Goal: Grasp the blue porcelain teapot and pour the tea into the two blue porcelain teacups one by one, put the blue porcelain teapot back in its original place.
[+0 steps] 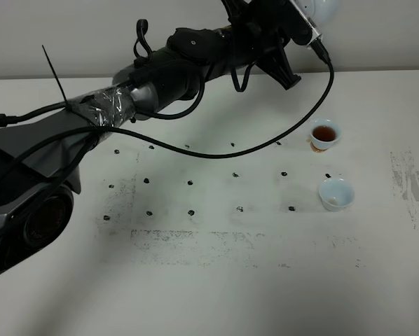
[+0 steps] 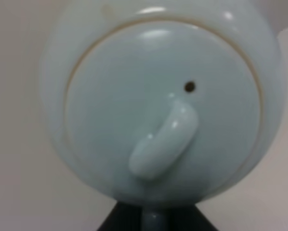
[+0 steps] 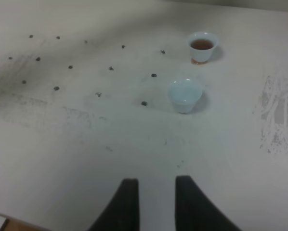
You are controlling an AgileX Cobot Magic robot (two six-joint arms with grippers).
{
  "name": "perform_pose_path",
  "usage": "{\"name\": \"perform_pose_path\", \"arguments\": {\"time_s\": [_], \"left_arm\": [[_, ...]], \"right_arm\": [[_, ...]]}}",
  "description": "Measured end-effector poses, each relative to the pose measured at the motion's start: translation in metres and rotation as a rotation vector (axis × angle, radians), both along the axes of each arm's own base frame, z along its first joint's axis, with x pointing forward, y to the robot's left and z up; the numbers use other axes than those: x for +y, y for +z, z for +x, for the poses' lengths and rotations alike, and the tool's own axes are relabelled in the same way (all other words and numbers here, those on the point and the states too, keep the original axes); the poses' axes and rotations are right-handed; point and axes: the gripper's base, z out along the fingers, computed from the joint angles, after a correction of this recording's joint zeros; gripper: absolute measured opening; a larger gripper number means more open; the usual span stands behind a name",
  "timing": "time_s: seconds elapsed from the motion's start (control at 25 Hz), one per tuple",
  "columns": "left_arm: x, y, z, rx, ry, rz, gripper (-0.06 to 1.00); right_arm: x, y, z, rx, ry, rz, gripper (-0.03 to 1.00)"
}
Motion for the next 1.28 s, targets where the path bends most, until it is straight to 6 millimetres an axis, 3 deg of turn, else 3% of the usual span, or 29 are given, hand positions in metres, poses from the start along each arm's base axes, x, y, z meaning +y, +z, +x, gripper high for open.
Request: {"name": "perform_pose_path", "arguments": {"time_s": [0.4, 0.72, 0.96, 1.12, 1.28], "left_arm": [[0.012, -0.013, -0.017, 0.339, -0.144, 0.123, 0.09], [0.057, 0.013, -0.025, 0.576, 0.076, 0.306, 0.09], [0.078, 0.004, -0.036, 0.768, 0.221, 0.462, 0.09], [0.08, 0.002, -0.035, 0.783, 0.239, 0.464, 0.09], [0.078, -0.018, -0.03, 0.805, 0.241, 0.476, 0.09]], "right_arm": [[0.0, 0.0, 0.0, 0.0, 0.0, 0.0, 0.22], [0.0, 0.0, 0.0, 0.0, 0.0, 0.0, 0.22], [0.0, 0.0, 0.0, 0.0, 0.0, 0.0, 0.22], [0.0, 0.0, 0.0, 0.0, 0.0, 0.0, 0.22], [0.0, 0.0, 0.0, 0.0, 0.0, 0.0, 0.22]]}}
